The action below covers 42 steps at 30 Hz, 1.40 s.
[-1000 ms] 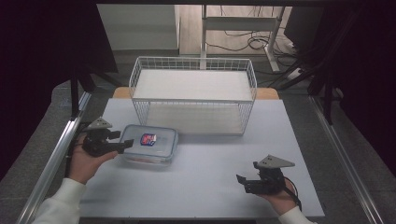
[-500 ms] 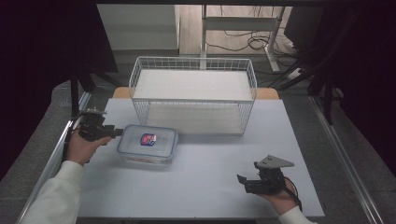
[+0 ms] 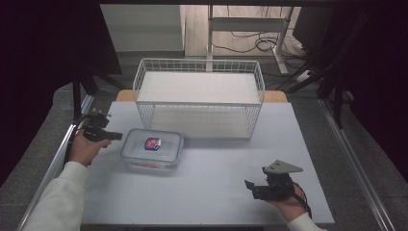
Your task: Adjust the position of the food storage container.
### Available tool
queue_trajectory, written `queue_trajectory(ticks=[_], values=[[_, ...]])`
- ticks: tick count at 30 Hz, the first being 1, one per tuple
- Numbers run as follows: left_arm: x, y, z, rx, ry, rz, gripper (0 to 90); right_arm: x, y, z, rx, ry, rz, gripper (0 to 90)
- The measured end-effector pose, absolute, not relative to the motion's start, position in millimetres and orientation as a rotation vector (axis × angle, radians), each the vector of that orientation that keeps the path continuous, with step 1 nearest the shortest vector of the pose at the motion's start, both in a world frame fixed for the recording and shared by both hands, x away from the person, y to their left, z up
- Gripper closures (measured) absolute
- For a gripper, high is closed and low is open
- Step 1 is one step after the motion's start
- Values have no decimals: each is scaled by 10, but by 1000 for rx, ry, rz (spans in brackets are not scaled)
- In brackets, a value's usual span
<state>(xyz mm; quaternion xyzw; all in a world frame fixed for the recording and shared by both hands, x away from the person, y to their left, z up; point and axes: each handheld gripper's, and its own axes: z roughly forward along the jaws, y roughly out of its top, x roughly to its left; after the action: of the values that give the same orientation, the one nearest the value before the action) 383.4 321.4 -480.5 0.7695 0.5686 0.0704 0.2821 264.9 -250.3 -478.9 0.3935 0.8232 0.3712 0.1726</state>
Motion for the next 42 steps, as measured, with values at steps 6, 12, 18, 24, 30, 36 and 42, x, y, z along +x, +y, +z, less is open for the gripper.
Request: queue_trajectory(ticks=[6, 12, 18, 24, 30, 36, 42], values=[[3863, 3158, -4859, 2080, 1502, 156, 899, 2654, -2518, -4791, 1127, 2330, 1043, 181], [3888, 3140, -4878, 2085, 1500, 142, 900, 2661, -2527, -4795, 1127, 2325, 1038, 181], [3883, 3127, -4881, 2095, 1501, 152, 900, 2667, -2522, -4797, 1127, 2327, 1035, 181], [3858, 3083, -4881, 2095, 1483, 154, 900, 2668, -2509, -4797, 1124, 2328, 1030, 181], [3808, 2957, -4872, 2100, 1429, 140, 900, 2673, -2503, -4798, 1124, 2329, 1027, 181], [3766, 2788, -4858, 2115, 1376, 116, 900, 2670, -2495, -4798, 1121, 2331, 1026, 181], [3730, 2617, -4854, 2126, 1338, 85, 900, 2674, -2496, -4800, 1121, 2332, 1024, 181]])
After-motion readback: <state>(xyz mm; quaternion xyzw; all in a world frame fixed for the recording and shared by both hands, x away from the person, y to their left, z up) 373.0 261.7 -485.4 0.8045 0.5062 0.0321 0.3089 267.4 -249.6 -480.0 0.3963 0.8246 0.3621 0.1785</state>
